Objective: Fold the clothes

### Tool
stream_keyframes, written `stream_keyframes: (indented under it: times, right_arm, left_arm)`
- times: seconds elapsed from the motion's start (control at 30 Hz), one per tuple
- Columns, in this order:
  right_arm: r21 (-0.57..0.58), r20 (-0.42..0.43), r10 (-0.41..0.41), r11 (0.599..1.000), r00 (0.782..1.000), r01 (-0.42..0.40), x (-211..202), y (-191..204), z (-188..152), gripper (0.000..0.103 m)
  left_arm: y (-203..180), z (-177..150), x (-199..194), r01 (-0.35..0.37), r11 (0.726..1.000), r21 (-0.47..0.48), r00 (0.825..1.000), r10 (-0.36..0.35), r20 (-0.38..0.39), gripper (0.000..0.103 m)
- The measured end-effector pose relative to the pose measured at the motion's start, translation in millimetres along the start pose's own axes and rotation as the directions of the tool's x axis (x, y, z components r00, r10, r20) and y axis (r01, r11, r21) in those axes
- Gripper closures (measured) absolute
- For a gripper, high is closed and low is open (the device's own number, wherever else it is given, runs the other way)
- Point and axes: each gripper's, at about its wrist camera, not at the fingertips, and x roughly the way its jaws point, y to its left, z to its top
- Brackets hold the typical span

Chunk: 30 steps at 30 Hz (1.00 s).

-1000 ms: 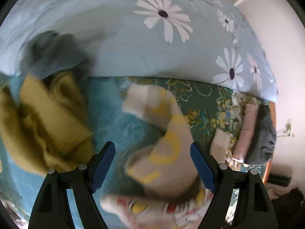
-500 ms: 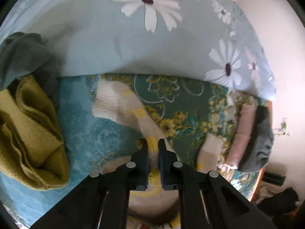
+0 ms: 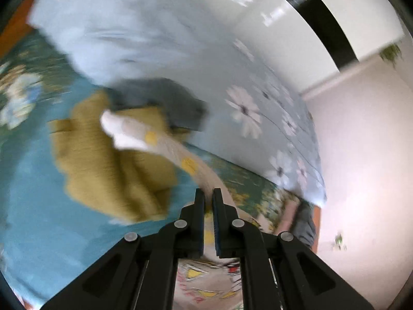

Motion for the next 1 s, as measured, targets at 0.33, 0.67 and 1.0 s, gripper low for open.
stream_keyframes:
  times: [0.33,0.67,1.0]
  right_arm:
    - [-0.065,0.006,0.017,0.998,1.0,-0.017,-7,21,9,0.097]
    - [-0.09,-0.047,-0.025,0.996,0.999,0.02,2,25,-20,0.094]
    - [-0.046,-0.026,-0.149,0.988,0.988,0.148,-32,9,-56,0.094]
  left_arm:
    - [98,-4,-85,-0.022,0.961,-0.276,0.975,0.081,0.205,0.103]
    - [114,-63,30,-0.19,0.942,-0.276,0.976,0.15,-0.159,0.103]
    - [127,-89,126,-0.284,0.894,-0.346,0.904,0.13,-0.407,0.04]
